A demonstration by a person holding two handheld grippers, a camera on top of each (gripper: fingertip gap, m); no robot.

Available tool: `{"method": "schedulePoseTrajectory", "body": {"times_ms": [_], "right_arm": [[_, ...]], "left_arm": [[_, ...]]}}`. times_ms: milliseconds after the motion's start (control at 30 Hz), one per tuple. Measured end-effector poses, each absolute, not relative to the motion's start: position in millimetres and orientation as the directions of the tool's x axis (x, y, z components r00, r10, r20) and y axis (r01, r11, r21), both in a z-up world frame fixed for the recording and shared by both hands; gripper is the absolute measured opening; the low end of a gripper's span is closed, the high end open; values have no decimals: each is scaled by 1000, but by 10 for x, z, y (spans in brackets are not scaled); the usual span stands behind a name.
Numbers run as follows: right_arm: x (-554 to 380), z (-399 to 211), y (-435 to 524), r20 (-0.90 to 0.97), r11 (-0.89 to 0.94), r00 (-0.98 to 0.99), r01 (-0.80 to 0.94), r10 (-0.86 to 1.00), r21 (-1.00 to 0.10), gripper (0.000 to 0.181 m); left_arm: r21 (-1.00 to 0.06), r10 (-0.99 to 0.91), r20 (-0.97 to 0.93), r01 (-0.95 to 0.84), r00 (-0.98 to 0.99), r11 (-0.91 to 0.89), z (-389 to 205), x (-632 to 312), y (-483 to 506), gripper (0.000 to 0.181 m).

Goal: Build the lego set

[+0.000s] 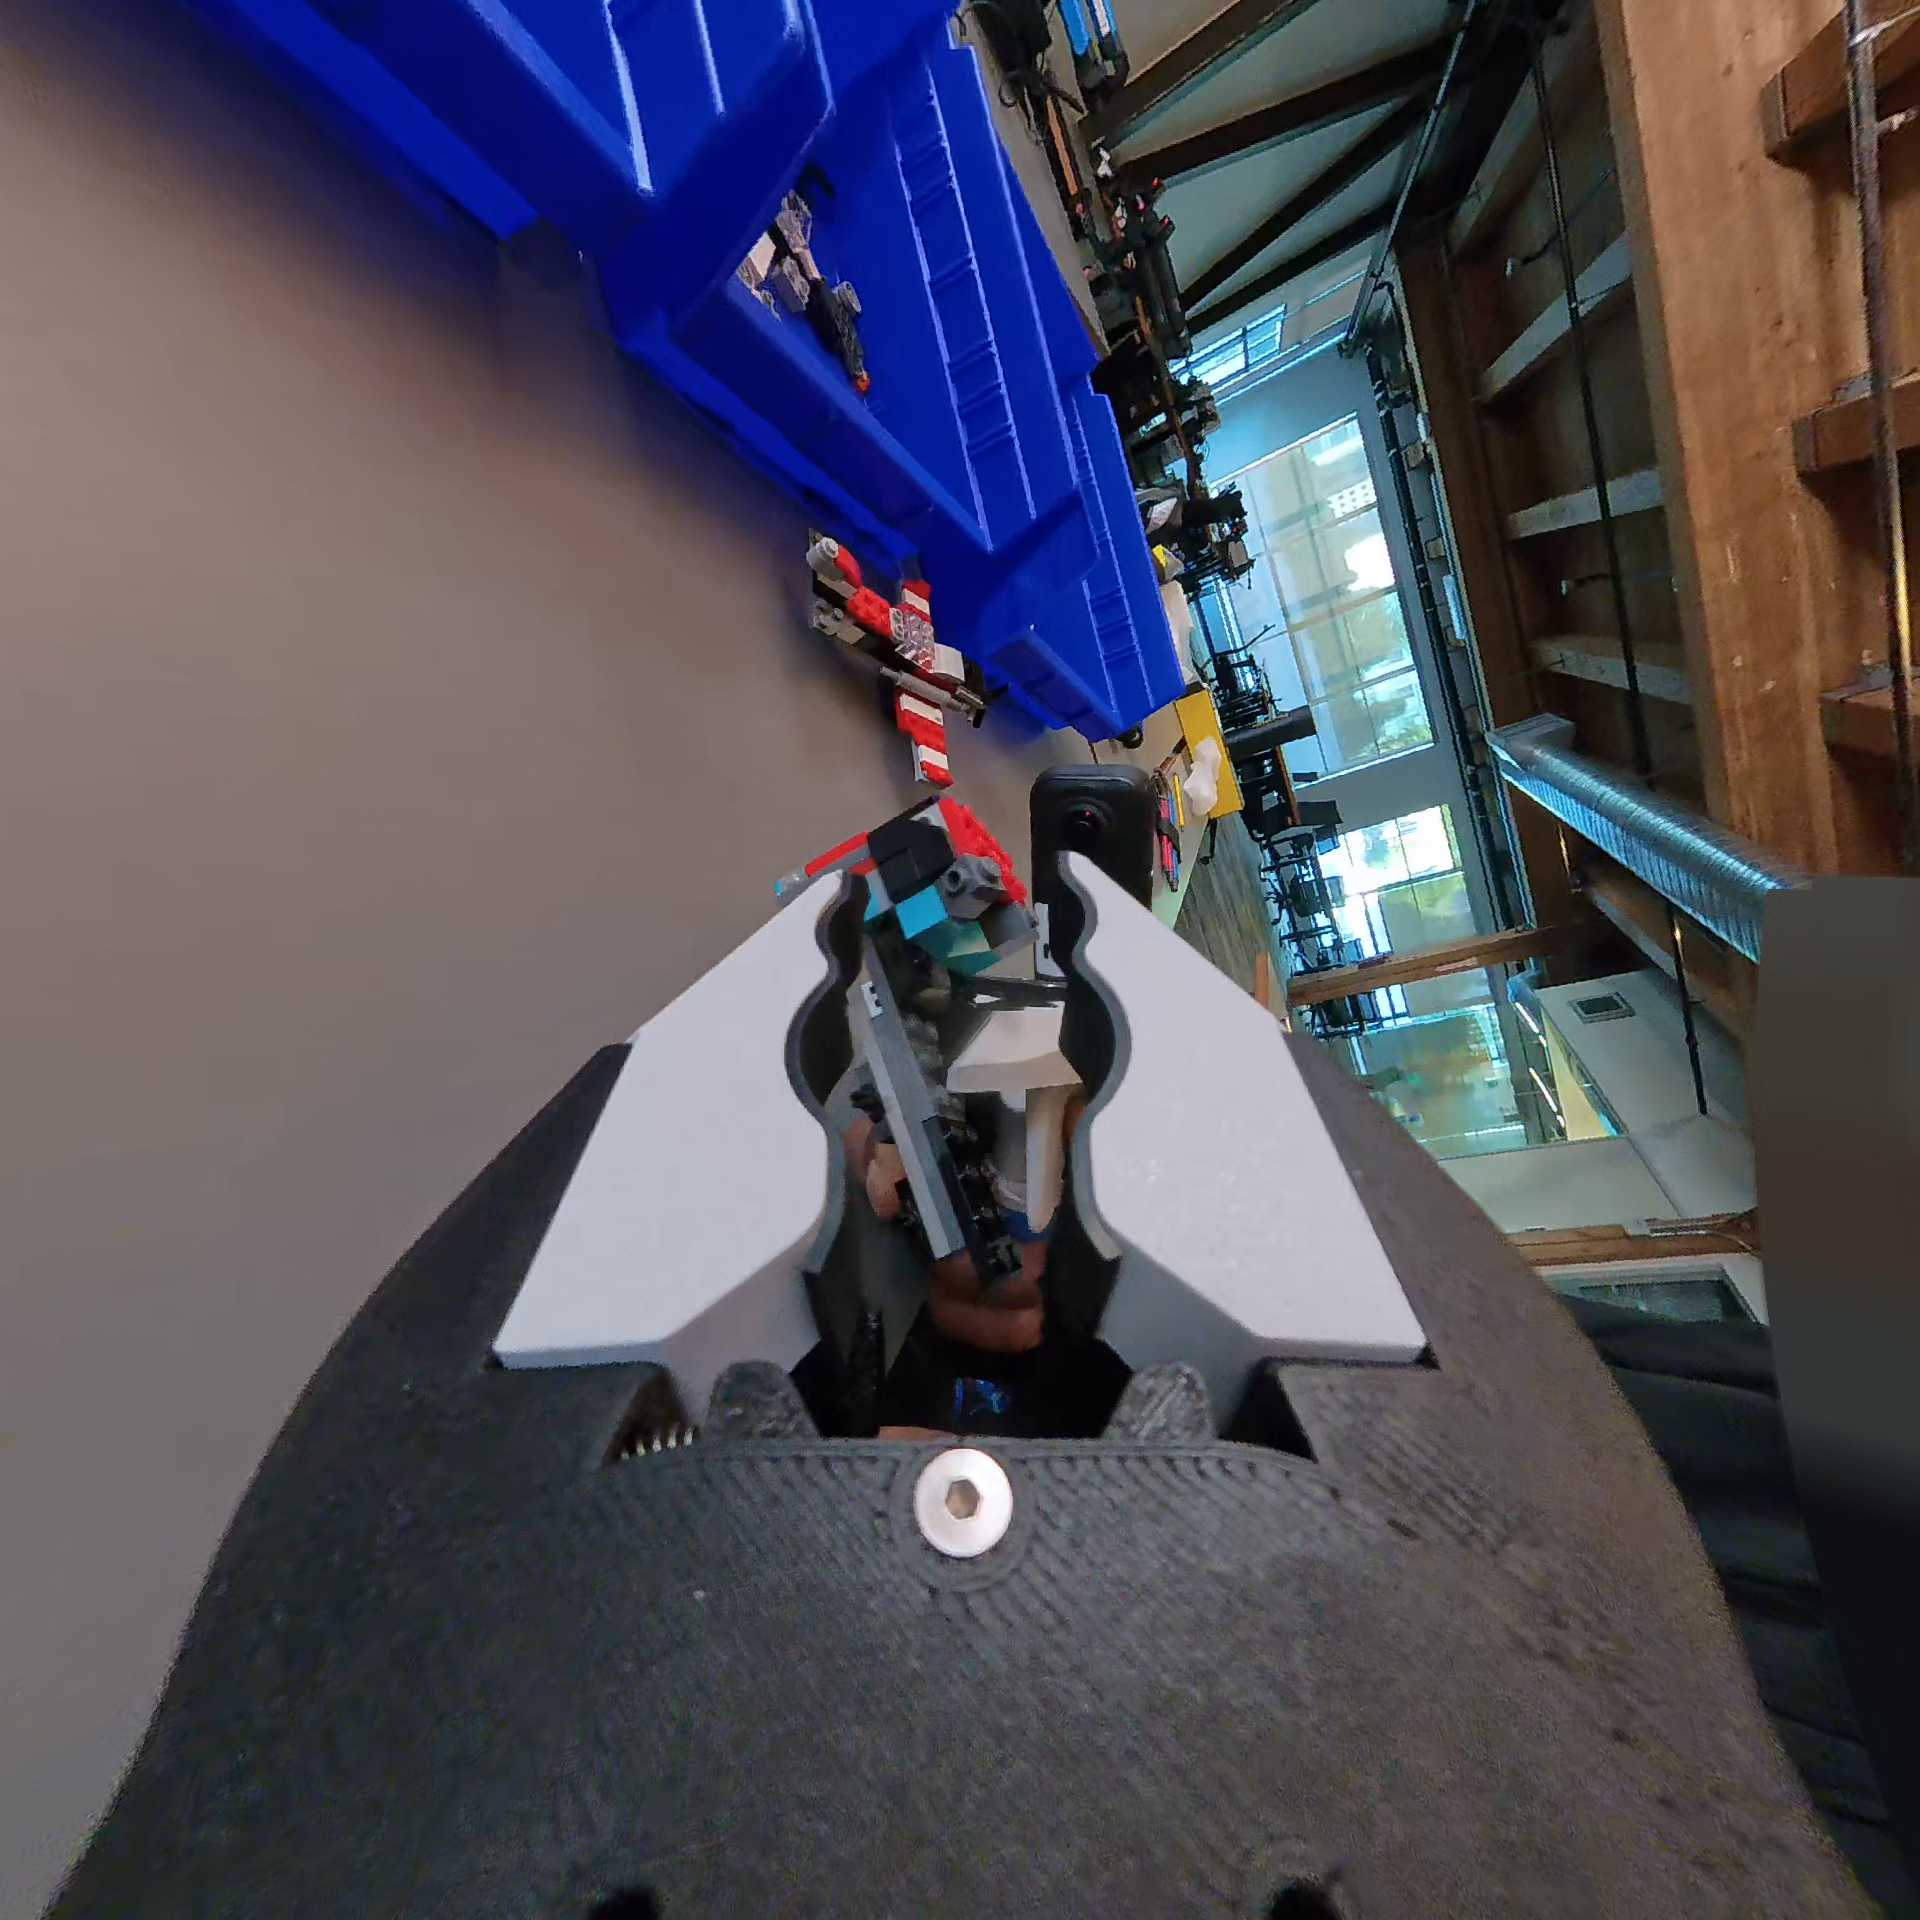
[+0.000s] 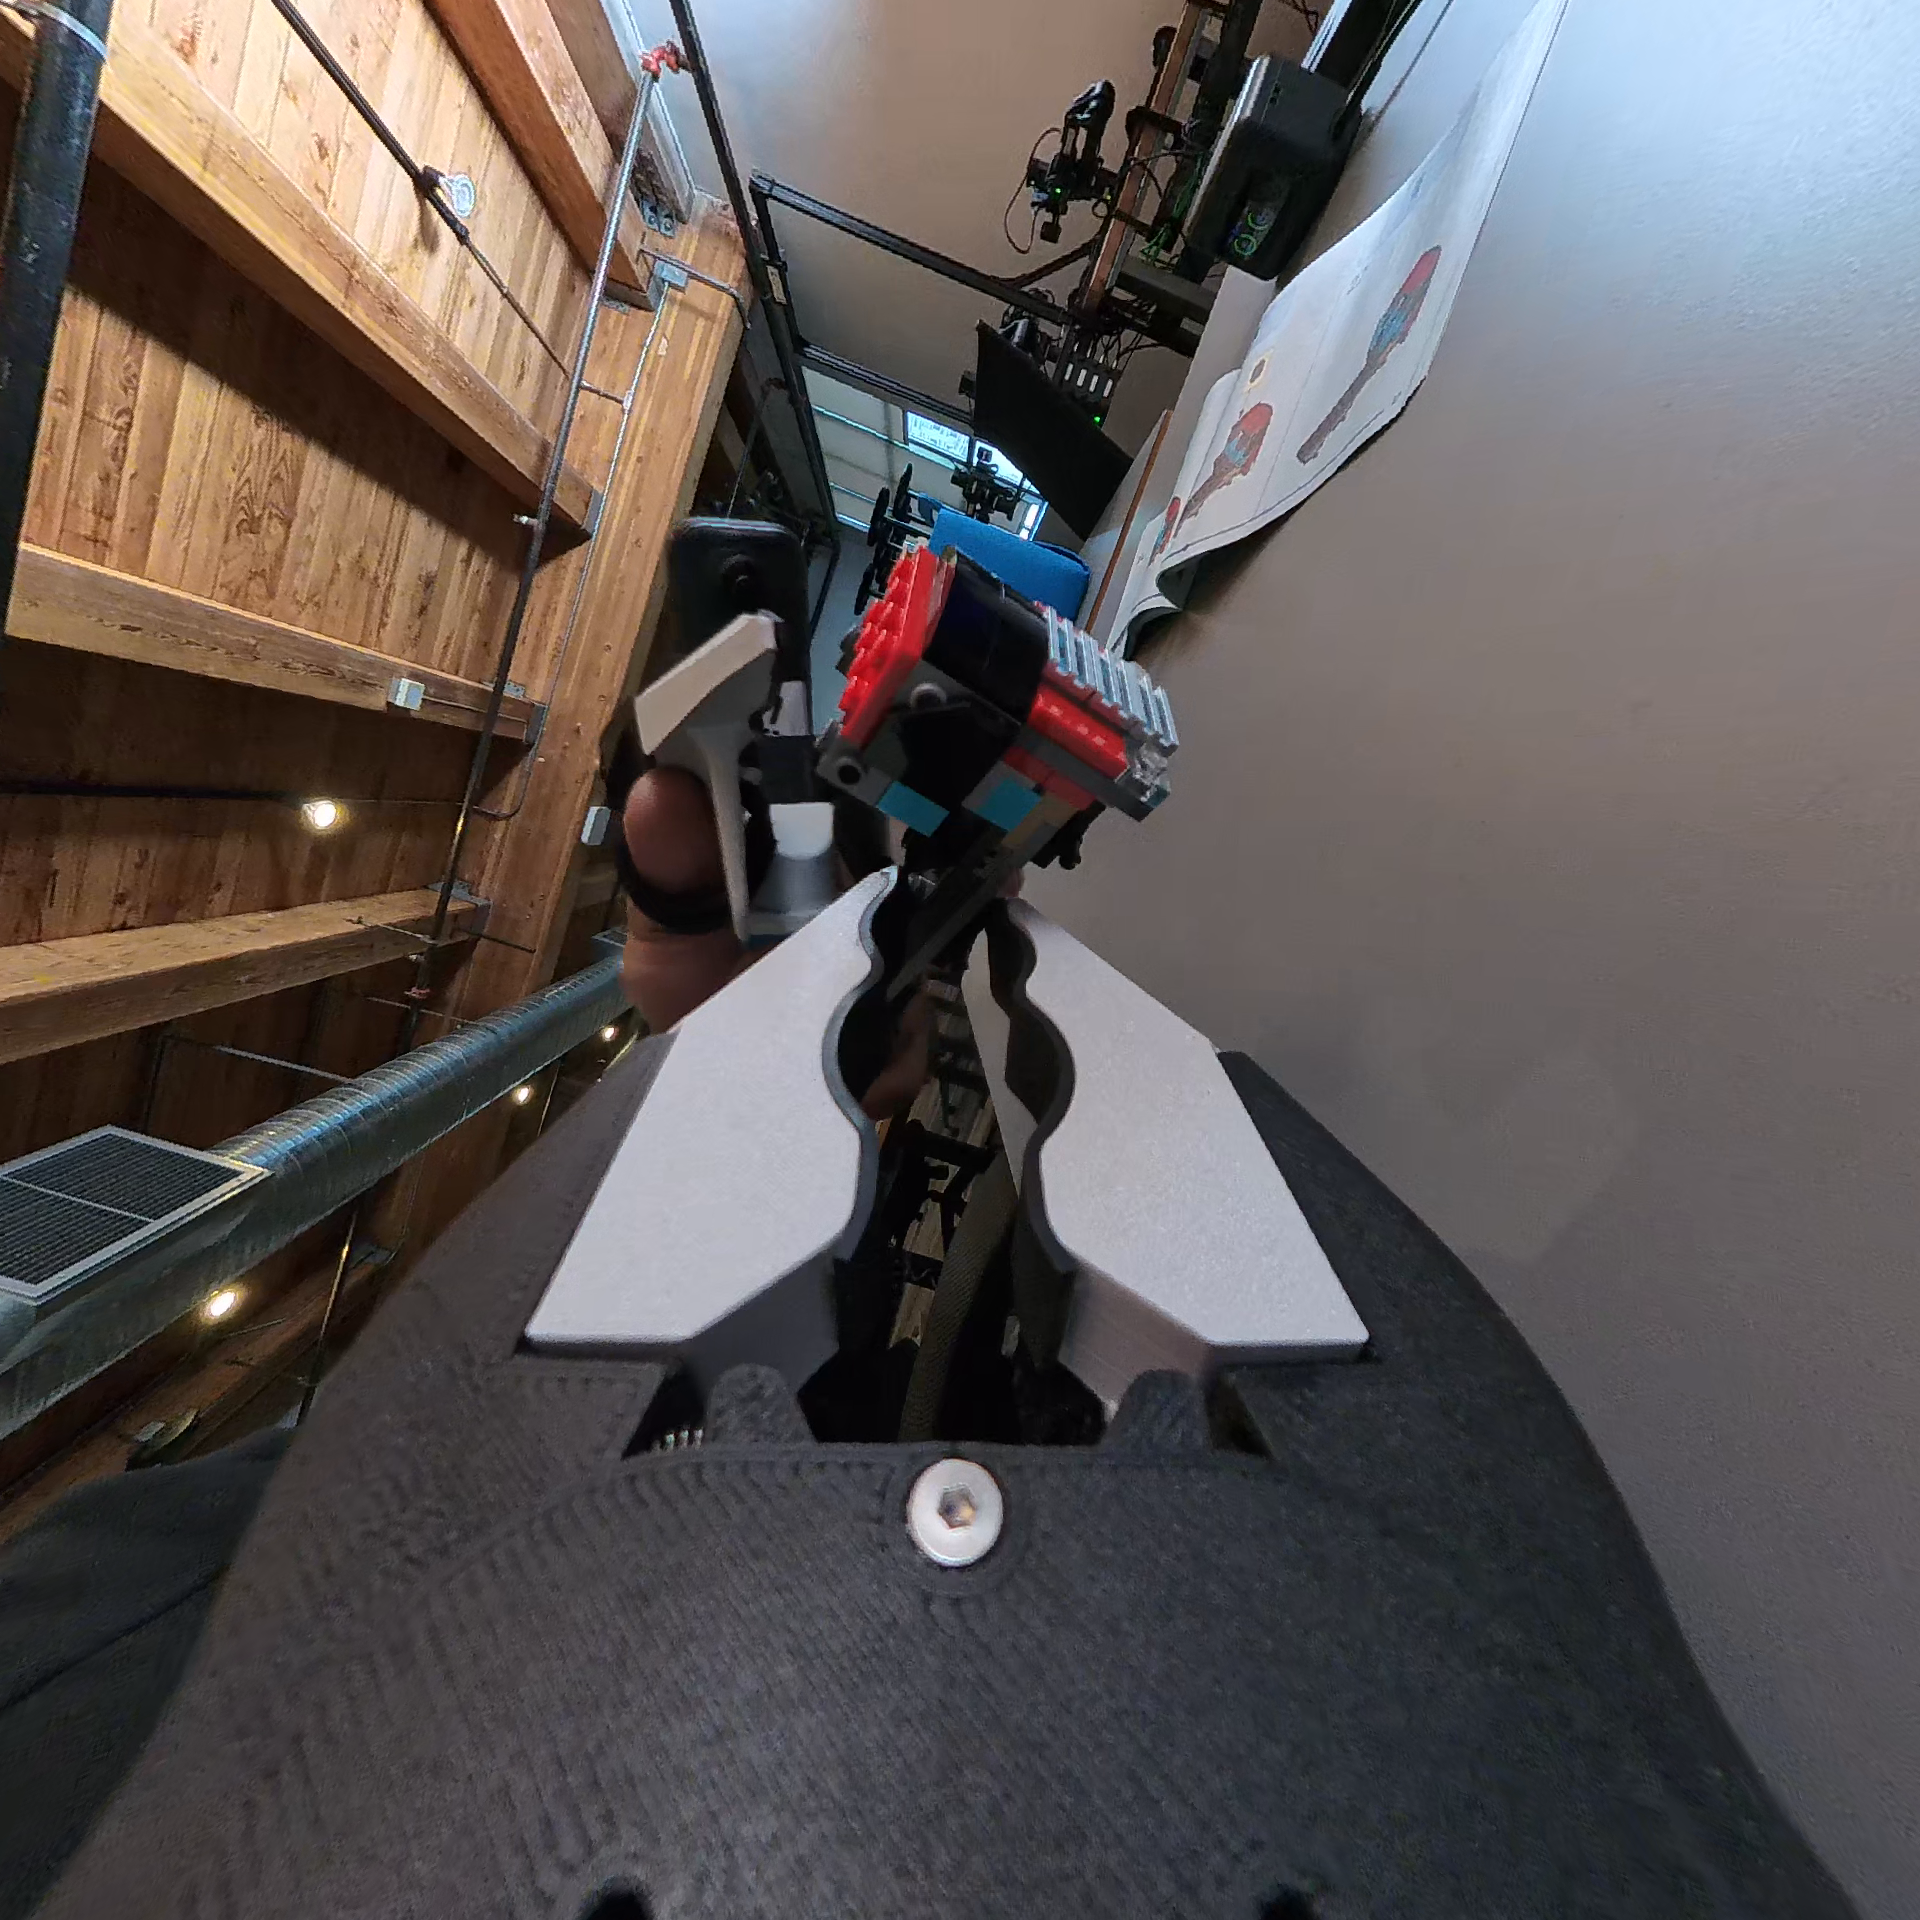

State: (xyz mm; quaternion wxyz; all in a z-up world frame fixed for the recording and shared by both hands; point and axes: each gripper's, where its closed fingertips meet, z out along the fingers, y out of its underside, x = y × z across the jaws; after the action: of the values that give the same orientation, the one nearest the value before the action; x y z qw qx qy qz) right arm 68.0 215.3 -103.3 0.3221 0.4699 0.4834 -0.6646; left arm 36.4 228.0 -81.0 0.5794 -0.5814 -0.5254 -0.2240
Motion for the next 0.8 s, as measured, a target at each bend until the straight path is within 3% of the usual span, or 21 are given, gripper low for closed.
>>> {"method": "schedulePoseTrajectory", "body": {"times_ms": [200,800], "right_arm": [[687,-1024,2147,-934,-323,-356,881,23,-344,12],[692,-1013,2148,-931,-323,-364,879,20,-350,12]], "left_arm": [[-363,303,908,903,289,229,-897,385,2300,48],[-265,194,957,918,214,296,-853,375,2349,48]]}}
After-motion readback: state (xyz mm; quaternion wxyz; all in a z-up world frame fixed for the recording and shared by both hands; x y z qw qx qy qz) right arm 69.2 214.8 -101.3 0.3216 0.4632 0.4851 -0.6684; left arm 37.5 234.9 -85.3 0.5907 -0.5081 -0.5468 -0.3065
